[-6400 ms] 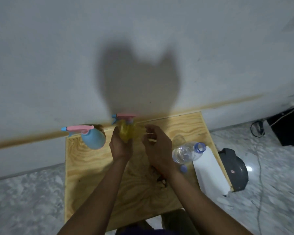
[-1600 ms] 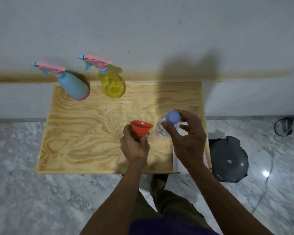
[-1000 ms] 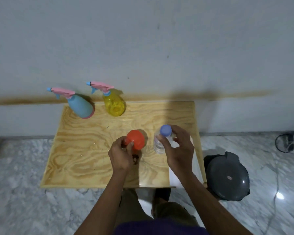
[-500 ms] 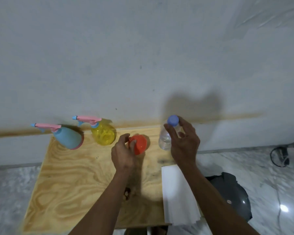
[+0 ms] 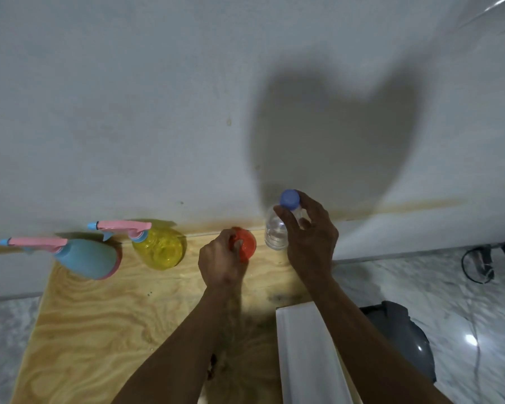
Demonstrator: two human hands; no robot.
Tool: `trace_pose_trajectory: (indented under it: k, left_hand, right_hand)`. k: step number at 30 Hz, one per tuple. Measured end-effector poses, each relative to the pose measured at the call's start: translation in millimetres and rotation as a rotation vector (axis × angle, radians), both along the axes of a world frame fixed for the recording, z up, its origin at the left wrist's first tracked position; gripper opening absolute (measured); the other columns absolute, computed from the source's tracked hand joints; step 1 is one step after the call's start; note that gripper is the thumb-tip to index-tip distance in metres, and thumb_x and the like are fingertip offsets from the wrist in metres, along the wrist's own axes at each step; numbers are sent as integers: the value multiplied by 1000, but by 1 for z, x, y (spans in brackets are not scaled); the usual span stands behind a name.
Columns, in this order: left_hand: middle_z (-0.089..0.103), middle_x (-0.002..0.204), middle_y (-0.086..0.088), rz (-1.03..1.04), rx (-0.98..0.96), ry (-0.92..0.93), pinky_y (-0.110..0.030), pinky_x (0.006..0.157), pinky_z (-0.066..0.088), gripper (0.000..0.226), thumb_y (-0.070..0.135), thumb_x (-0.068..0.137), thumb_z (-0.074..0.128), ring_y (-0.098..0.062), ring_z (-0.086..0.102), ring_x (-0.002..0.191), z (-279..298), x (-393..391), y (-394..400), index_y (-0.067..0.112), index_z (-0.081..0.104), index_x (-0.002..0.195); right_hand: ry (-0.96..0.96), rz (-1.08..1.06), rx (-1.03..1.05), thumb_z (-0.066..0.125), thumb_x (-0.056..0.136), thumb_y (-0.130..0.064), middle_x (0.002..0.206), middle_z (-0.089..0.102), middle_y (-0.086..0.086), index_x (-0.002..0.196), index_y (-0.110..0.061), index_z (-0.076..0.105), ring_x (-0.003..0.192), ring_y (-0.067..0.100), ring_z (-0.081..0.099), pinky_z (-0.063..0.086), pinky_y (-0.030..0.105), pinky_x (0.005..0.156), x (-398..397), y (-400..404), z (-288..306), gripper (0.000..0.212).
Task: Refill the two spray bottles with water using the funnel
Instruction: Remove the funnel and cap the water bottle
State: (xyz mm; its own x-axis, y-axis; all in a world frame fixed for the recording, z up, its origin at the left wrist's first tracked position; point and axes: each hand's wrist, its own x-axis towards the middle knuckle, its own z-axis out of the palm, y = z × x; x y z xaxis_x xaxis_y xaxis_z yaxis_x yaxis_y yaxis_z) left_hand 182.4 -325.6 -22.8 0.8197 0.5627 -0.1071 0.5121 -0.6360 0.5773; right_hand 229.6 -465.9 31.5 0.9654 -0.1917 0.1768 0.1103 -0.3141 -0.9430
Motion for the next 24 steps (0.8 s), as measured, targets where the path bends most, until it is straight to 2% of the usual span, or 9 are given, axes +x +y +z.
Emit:
trace_pose_trajectory:
  k: [3,7,14,19,21,24]
  left_hand:
    - [76,103,-14,-29,19,4,-39,78,53,25,28,96,64,-40,68,94,-7,4,2,22,68,119]
    - [75,106,-14,-41,19,46,-38,79,51,27,29,96,64,-39,67,97,-13,7,2,21,67,121]
    - [73,114,-14,-41,24,99,-40,83,52,35,25,91,69,-39,66,103,-19,4,2,22,64,126]
    - [72,118,-13,-53,-98,54,-39,89,52,41,18,88,72,-37,65,108,-16,-2,1,21,63,128]
    - [71,121,-12,-52,-145,11,-37,90,51,47,27,86,67,-35,65,110,-10,-17,-5,19,60,132]
    - [71,117,-9,-31,-240,-72,-40,89,56,54,46,84,57,-30,65,106,-6,-52,-18,20,60,131]
  right_hand:
    - [-11,12,-27,79,82,-33,109,61,-29,113,-41,63,107,13,63,54,44,89,2,0,-1,36]
    - [-27,25,-66,80,82,-34,108,57,-33,117,-31,65,105,14,64,55,42,87,4,-1,-2,38]
    - [-5,68,-101,78,82,-41,111,59,-23,121,-33,61,107,16,62,54,44,89,4,-6,-1,44]
    - [47,92,-135,78,80,-46,122,62,-14,128,-28,59,114,14,59,53,45,92,-1,-14,1,54]
    - [85,81,-150,76,81,-48,128,62,-8,131,-28,58,116,13,58,53,45,94,-10,-24,-1,56]
    - [125,37,-141,72,86,-44,124,64,-4,127,-27,59,113,15,59,54,47,91,-39,-41,-10,46]
